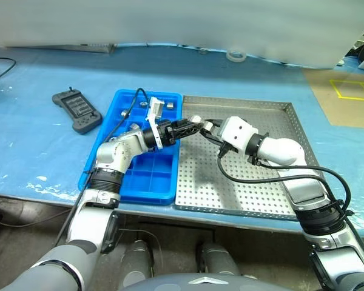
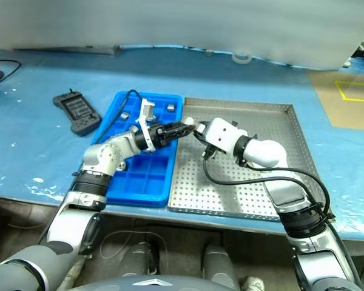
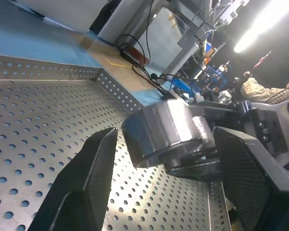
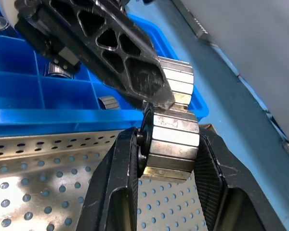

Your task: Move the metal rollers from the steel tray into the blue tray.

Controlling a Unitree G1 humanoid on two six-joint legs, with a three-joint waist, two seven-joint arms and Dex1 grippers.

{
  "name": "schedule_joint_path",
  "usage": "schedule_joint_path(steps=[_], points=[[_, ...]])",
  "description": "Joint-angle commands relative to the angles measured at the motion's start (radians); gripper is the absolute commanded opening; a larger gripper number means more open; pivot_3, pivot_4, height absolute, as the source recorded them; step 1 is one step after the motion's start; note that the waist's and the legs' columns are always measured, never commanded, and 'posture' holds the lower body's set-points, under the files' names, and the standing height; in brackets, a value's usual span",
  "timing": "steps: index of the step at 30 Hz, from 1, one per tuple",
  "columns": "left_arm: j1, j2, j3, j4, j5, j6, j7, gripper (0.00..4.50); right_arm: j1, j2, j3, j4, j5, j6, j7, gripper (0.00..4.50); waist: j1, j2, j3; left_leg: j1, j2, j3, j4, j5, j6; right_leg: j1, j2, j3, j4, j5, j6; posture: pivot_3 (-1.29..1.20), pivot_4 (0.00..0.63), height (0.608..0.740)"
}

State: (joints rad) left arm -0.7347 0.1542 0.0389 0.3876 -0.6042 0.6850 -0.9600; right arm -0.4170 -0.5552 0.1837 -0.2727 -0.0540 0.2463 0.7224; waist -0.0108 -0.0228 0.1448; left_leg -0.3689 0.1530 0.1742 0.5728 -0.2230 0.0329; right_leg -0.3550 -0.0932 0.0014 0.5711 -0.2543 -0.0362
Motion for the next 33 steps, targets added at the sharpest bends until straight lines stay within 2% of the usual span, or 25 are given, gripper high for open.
schedule_joint_path(steps=[1,12,15,18,28,33], points=[[-0.019,-0.004,-0.002,-0.002,-0.003,0.004,-0.009,3.33,-0.032,0.004,-0.019,-0.064,0.021,-0.011,0.001,1.20,0.000,0.000,0.000,0.000,0.000,0.000,0.000,0.000,0.000,0.000,0.000,0.000,0.000,0.000,0.000,-0.22,0.150,0.740],[-0.063,-0.057,0.057,0.026,-0.031,0.001,0.053,3.33,-0.036,0.002,-0.009,-0.051,0.020,-0.002,0.019,1.20,-0.001,0.000,0.000,0.000,0.000,0.000,0.001,0.000,0.000,0.000,0.000,0.000,0.000,0.000,0.000,-0.21,0.150,0.740],[-0.064,-0.053,0.055,0.032,-0.029,0.004,0.033,2.74,-0.037,0.001,-0.008,-0.048,0.017,-0.002,0.018,1.20,-0.001,0.000,0.000,0.000,0.000,0.000,0.001,0.000,0.000,0.000,0.000,0.000,0.000,0.000,0.000,-0.21,0.150,0.740],[-0.058,-0.053,0.059,0.022,-0.037,0.010,0.024,1.84,-0.036,0.000,-0.008,-0.044,0.016,-0.002,0.017,1.20,0.000,0.000,0.000,0.000,0.000,0.000,0.001,0.000,0.000,0.000,0.000,0.000,0.000,0.000,0.000,-0.21,0.150,0.740],[-0.070,-0.043,0.053,0.023,-0.007,0.011,0.060,1.83,-0.033,-0.004,-0.011,-0.029,0.005,-0.006,0.009,1.20,0.000,0.000,0.000,0.000,0.000,0.000,0.001,0.000,0.001,0.000,0.000,0.000,0.000,0.000,0.000,-0.21,0.150,0.740],[-0.095,0.028,0.097,-0.008,-0.022,-0.001,0.043,1.83,0.010,-0.046,-0.060,0.091,-0.004,-0.055,-0.009,1.20,-0.001,0.000,0.000,0.000,0.000,0.000,0.002,0.000,0.001,0.000,0.000,0.000,0.000,0.000,0.000,-0.21,0.150,0.740]])
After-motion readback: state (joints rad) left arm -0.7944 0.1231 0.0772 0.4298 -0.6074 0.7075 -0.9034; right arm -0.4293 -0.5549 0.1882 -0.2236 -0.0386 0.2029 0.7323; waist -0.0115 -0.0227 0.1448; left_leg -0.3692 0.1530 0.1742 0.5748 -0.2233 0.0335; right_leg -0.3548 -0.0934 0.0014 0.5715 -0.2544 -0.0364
